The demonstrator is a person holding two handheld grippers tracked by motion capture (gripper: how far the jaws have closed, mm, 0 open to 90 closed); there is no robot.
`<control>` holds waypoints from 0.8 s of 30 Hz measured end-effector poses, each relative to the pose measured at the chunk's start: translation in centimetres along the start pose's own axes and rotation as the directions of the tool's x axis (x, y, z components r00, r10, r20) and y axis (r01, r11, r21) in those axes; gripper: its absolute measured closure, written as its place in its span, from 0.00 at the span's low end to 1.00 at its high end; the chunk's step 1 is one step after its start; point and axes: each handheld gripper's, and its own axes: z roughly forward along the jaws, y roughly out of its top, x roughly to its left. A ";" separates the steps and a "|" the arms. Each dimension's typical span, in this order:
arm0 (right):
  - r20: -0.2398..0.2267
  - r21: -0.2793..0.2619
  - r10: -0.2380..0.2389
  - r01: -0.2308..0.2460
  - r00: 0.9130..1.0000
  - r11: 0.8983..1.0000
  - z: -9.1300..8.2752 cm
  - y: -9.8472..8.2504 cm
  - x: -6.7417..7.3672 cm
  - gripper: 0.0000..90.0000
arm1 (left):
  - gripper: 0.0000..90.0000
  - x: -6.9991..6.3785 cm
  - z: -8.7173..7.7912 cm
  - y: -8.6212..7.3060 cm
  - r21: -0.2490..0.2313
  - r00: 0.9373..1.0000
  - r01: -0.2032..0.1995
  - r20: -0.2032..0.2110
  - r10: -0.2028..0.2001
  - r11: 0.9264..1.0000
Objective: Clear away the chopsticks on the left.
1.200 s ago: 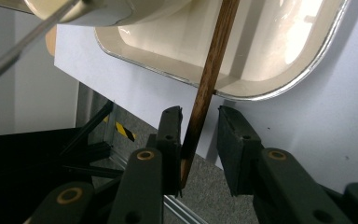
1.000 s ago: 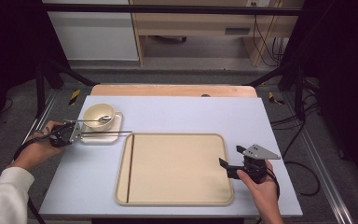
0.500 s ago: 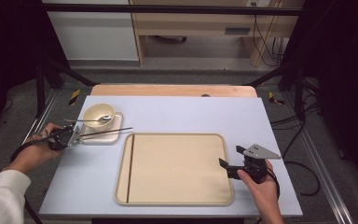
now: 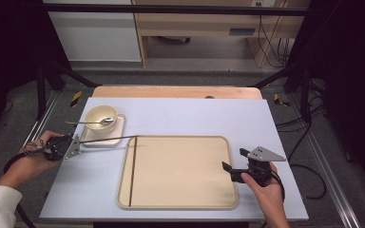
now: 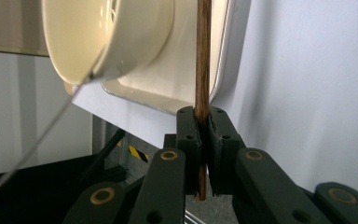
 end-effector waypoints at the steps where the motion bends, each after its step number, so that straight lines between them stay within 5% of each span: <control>1: -0.001 0.003 -0.002 0.002 1.000 1.000 0.0 0.0 0.0 0.15 | 0.94 0.0 -0.2 0.2 -0.003 1.000 -0.002 -0.004 0.002 1.000; 13: -0.027 0.020 -0.029 0.029 0.999 0.999 0.4 1.4 1.4 0.19 | 0.94 -0.3 -1.7 4.3 -0.058 0.996 -0.074 -0.048 0.071 0.996; 18: -0.089 0.058 -0.059 0.064 0.994 0.996 1.0 3.3 2.7 0.29 | 0.94 -0.5 -2.1 6.8 -0.093 0.992 -0.111 -0.070 0.104 0.990; 24: -0.178 0.152 -0.093 0.121 0.980 0.981 1.8 6.8 4.8 0.42 | 0.94 -1.1 -2.8 10.0 -0.126 0.982 -0.175 -0.098 0.164 0.976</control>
